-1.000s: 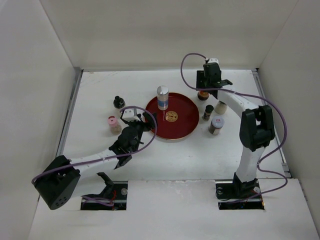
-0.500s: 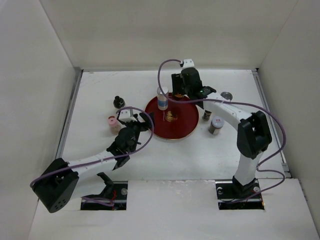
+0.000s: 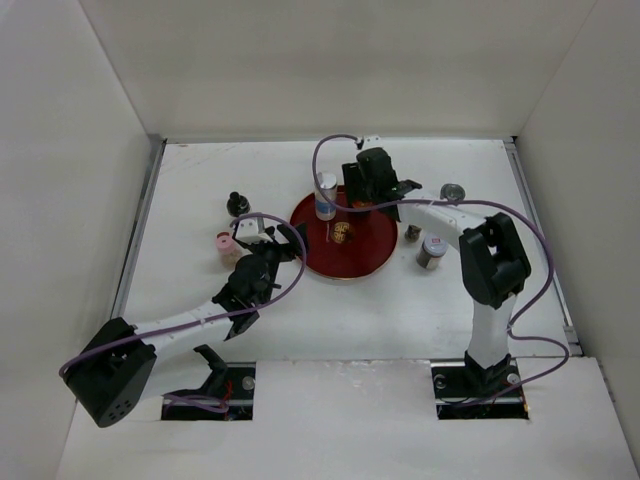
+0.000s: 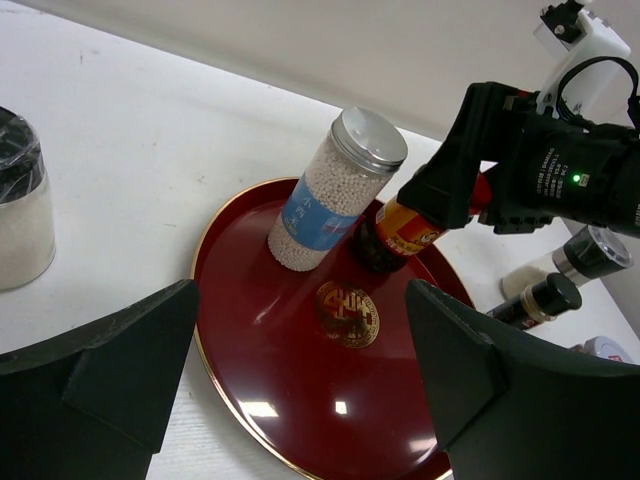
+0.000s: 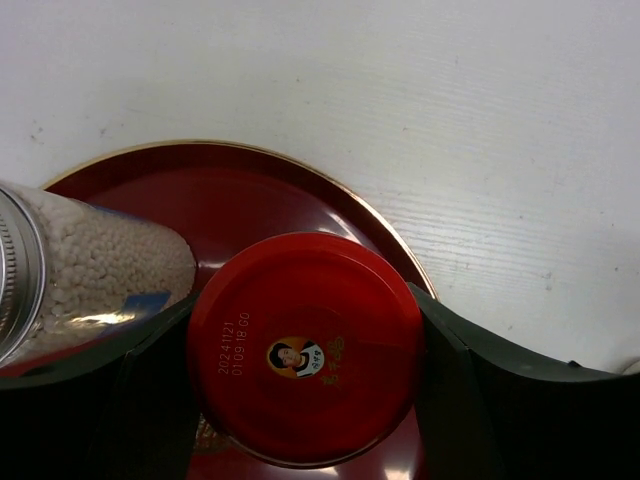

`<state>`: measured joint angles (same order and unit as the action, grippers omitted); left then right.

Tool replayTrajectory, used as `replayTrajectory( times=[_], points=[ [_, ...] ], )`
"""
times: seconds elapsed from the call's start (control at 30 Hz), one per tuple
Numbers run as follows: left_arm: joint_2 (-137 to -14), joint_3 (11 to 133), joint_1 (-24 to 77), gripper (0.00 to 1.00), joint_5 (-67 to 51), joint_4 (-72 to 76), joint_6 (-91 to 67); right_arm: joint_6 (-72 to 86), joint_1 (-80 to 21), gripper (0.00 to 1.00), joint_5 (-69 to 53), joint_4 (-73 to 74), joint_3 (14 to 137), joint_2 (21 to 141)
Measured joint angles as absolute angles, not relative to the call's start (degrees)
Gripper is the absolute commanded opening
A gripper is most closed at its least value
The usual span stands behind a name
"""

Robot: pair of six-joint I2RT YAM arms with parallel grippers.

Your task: Organize the condiment bottles

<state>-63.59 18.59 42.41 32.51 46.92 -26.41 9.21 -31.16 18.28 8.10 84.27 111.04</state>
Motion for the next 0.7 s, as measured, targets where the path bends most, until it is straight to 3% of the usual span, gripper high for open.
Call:
replayTrajectory(
  times=[0.1,0.17,0.47,0.7],
  points=[
    [-63.6,18.6,42.4,0.84,32.5,46.9,-26.4,9.7,-31.2,0.94,18.8,6.0,83.8,111.0],
    [-63.6,18.6,42.4,0.84,32.5,46.9,-26.4,10.1,-31.2,0.98,19.0,4.2,82.9,110.3],
    [-63.6,18.6,42.4,0.84,32.5,46.9,-26.4,11.7,-29.2,0.97,21.2,1.5,73.7,93.3],
    [-63.6,18.6,42.6,0.84,32.5,46.9,-26.5,12.8,-16.3,1.0,34.3,-2.0,62.8,81.9]
  ],
)
